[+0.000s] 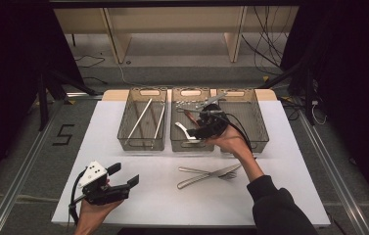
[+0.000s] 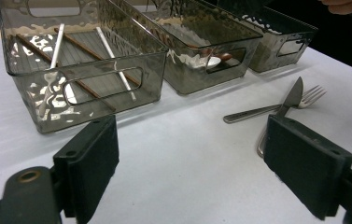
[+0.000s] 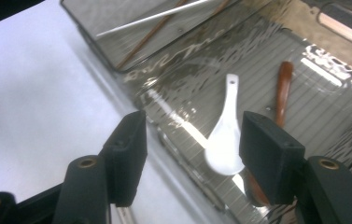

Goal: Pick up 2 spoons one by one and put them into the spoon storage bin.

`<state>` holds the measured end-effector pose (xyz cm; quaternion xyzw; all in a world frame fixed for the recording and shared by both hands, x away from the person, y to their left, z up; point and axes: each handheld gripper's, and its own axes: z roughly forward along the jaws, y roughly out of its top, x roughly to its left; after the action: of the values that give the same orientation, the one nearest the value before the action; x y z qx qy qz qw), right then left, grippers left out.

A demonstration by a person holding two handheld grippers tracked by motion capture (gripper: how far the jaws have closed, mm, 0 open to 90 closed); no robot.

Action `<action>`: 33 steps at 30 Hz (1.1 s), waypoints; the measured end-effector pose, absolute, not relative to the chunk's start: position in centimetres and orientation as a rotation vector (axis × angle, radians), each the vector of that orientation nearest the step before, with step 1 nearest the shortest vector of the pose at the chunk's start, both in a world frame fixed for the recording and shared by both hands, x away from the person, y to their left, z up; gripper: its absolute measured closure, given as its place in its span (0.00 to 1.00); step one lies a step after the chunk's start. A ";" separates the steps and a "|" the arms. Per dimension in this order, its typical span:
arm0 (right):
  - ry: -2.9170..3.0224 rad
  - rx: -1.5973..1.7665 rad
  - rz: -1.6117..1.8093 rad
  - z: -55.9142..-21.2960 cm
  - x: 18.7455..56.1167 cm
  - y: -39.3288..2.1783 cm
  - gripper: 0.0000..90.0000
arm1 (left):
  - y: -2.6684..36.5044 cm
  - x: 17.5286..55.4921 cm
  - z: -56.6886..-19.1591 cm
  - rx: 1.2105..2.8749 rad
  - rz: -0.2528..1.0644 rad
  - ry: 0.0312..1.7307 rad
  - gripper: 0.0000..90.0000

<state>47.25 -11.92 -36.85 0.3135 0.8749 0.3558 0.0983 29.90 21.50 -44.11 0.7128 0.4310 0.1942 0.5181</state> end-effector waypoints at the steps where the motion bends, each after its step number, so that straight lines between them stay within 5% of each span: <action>1: 2.593 0.928 1.049 -36.9 47.1 -11.9 0.47 | 21.5 29.9 -44.1 1.712 0.466 1.035 0.20; 33: 2.715 0.756 1.002 -40.0 42.2 -13.1 0.37 | 21.6 29.9 -44.1 1.706 0.470 1.042 0.20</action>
<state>42.21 -13.10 -40.03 0.2522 0.9051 0.3340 0.0750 29.91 21.58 -44.10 0.7108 0.4341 0.1958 0.5176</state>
